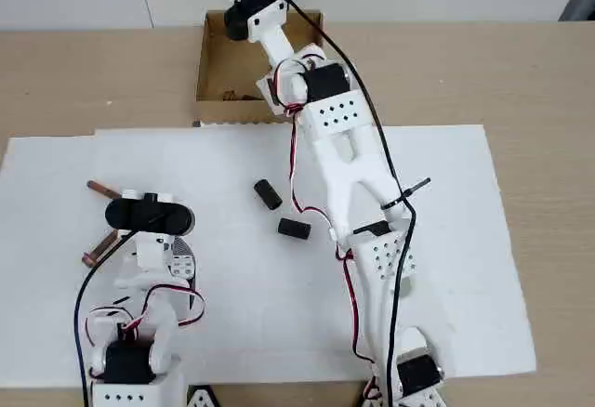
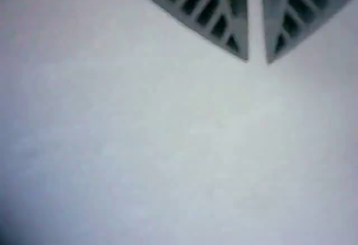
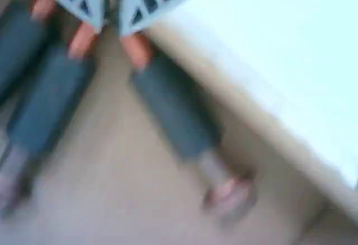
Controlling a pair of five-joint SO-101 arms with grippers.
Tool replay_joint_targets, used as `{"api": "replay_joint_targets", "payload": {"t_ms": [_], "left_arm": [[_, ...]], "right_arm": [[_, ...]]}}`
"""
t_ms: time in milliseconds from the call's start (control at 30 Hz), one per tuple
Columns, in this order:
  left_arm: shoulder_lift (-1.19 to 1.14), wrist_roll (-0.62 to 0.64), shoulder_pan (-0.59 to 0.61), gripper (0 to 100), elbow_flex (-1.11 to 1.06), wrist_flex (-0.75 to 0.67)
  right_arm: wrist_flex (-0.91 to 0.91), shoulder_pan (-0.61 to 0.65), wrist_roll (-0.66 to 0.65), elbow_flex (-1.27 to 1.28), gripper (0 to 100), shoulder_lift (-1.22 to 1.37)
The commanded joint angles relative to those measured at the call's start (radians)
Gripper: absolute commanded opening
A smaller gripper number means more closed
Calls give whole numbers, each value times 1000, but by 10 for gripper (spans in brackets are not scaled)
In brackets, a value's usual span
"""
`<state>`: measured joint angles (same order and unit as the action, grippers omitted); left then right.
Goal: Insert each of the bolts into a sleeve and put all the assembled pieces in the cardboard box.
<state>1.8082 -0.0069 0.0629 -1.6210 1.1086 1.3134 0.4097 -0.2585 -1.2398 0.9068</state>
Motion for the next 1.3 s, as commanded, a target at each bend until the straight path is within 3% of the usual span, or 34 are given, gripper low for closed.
{"api": "replay_joint_targets", "payload": {"t_ms": [0, 233, 533, 967, 1267], "left_arm": [[9, -2, 8, 6, 5, -2], [9, -2, 8, 6, 5, -2], [9, -2, 8, 6, 5, -2], [9, -2, 8, 6, 5, -2], [9, -2, 5, 6, 5, -2]], "right_arm": [[134, -4, -3, -144, 2, -82], [378, 36, -9, -330, 3, -87], [403, 58, -11, -308, 3, -168], [395, 88, -5, 443, 4, -607], [394, 105, -12, 730, 4, -661]]}}
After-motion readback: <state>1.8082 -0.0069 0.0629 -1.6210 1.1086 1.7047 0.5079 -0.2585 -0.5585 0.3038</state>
